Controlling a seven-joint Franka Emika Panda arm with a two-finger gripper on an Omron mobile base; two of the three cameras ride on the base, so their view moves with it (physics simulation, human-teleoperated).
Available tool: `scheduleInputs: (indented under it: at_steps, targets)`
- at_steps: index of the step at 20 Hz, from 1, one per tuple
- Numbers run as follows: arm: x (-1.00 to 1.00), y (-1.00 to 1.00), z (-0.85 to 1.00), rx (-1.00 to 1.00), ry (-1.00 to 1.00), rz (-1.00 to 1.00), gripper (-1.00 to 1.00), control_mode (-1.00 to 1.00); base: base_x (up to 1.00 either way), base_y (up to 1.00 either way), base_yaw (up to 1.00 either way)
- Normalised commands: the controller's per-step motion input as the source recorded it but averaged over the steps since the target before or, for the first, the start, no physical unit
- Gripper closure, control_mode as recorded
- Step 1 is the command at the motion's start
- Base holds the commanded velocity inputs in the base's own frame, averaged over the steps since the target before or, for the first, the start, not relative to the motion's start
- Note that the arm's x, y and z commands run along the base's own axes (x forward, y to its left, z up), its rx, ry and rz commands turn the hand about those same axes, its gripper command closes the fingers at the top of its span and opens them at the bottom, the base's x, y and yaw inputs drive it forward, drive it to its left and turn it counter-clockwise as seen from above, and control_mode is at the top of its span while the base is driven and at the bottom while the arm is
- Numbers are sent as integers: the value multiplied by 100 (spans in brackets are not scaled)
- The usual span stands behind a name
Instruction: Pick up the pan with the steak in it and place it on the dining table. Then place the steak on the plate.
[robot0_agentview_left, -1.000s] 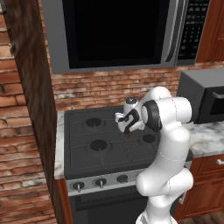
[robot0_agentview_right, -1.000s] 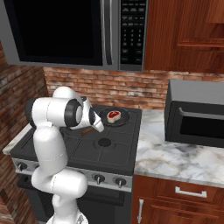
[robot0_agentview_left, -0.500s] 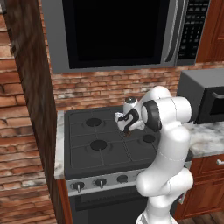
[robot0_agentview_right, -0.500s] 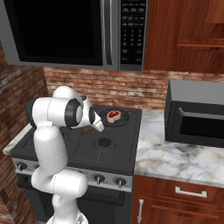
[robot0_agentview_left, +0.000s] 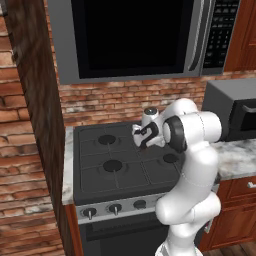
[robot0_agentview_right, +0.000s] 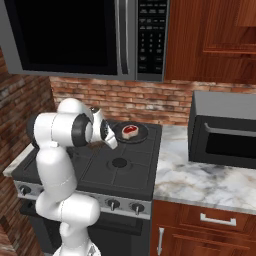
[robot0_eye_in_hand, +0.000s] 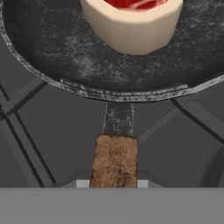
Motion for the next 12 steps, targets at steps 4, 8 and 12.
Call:
scheduleInputs:
  at_steps: [4, 8, 12]
  targets:
    - [-21, 2, 76, 8, -7, -4, 100, -100, 0, 0, 0]
    - [-52, 19, 79, 9, -5, 0, 100, -100, 0, 0, 0]
    - [-64, 26, 75, 6, 0, 0, 100, -100, 0, 0, 0]
